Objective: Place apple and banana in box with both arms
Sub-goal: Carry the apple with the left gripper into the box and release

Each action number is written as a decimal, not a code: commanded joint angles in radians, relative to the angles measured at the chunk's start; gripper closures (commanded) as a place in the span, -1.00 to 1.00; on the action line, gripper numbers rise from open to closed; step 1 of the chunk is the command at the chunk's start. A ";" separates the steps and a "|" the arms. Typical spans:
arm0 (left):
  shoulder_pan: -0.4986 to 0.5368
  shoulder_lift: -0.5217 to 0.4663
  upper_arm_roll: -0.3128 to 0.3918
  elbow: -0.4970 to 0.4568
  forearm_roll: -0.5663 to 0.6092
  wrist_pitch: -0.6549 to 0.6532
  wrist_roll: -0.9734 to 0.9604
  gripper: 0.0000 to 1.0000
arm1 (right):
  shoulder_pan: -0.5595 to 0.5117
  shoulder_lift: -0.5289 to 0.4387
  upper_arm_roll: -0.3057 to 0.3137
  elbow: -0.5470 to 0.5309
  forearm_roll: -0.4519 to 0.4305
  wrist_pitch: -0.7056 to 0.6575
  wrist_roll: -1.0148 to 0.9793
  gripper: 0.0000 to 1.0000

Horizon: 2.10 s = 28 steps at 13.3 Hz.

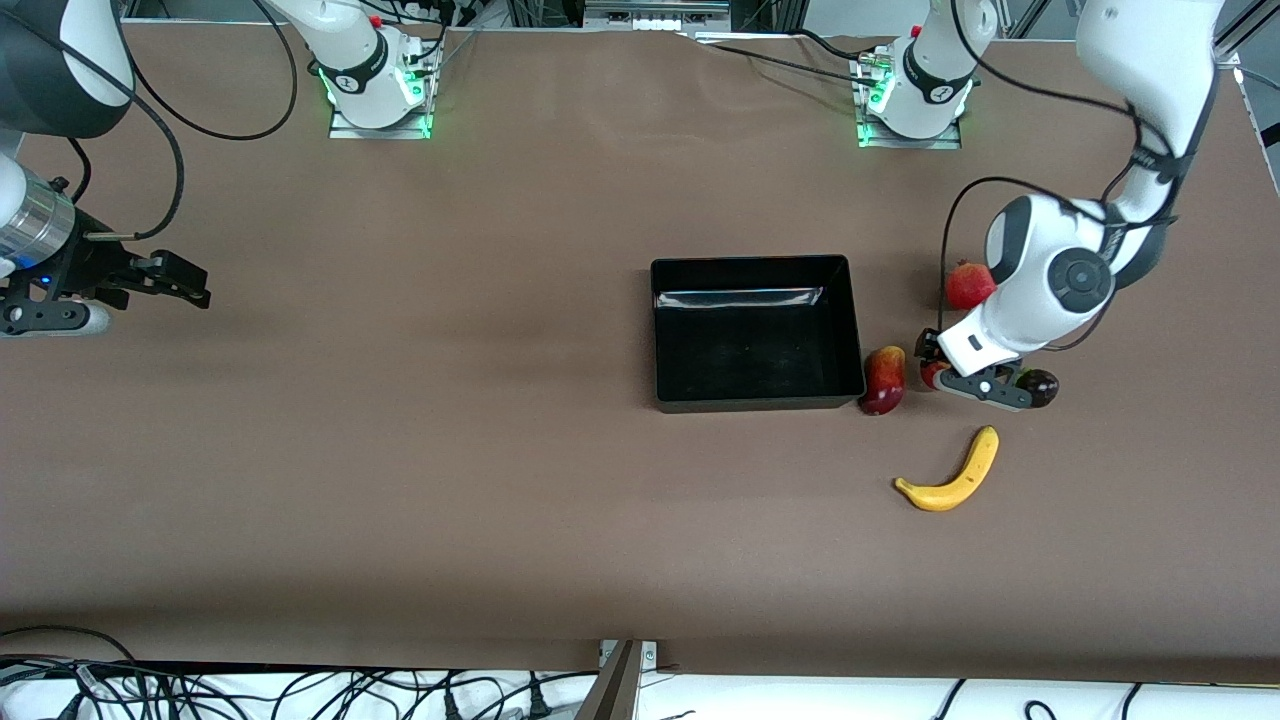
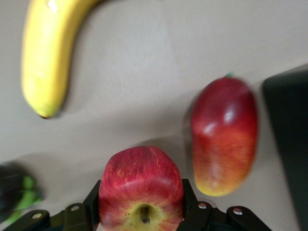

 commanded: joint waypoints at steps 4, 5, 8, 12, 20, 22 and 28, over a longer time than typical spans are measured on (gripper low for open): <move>-0.241 -0.114 -0.015 0.121 -0.202 -0.167 -0.206 1.00 | -0.013 0.017 -0.038 0.102 -0.010 -0.005 -0.008 -1.00; -0.303 -0.104 -0.014 0.135 -0.201 -0.166 -0.333 1.00 | -0.012 0.016 -0.038 0.102 0.004 -0.007 -0.003 -1.00; -0.465 -0.004 -0.014 0.215 -0.193 -0.160 -0.604 1.00 | -0.009 0.006 -0.037 0.103 0.025 -0.086 0.000 -1.00; -0.572 0.172 -0.010 0.287 -0.189 -0.076 -0.718 1.00 | -0.009 0.006 -0.040 0.103 0.062 -0.129 -0.002 -1.00; -0.627 0.288 0.009 0.287 -0.192 0.018 -0.738 0.73 | -0.010 0.006 -0.040 0.103 0.064 -0.148 -0.003 -1.00; -0.627 0.271 0.013 0.275 -0.189 0.017 -0.735 -0.99 | -0.010 0.006 -0.040 0.103 0.062 -0.148 -0.003 -1.00; -0.402 -0.026 0.005 0.254 -0.188 -0.282 -0.665 -1.00 | -0.010 0.005 -0.040 0.103 0.064 -0.149 -0.003 -1.00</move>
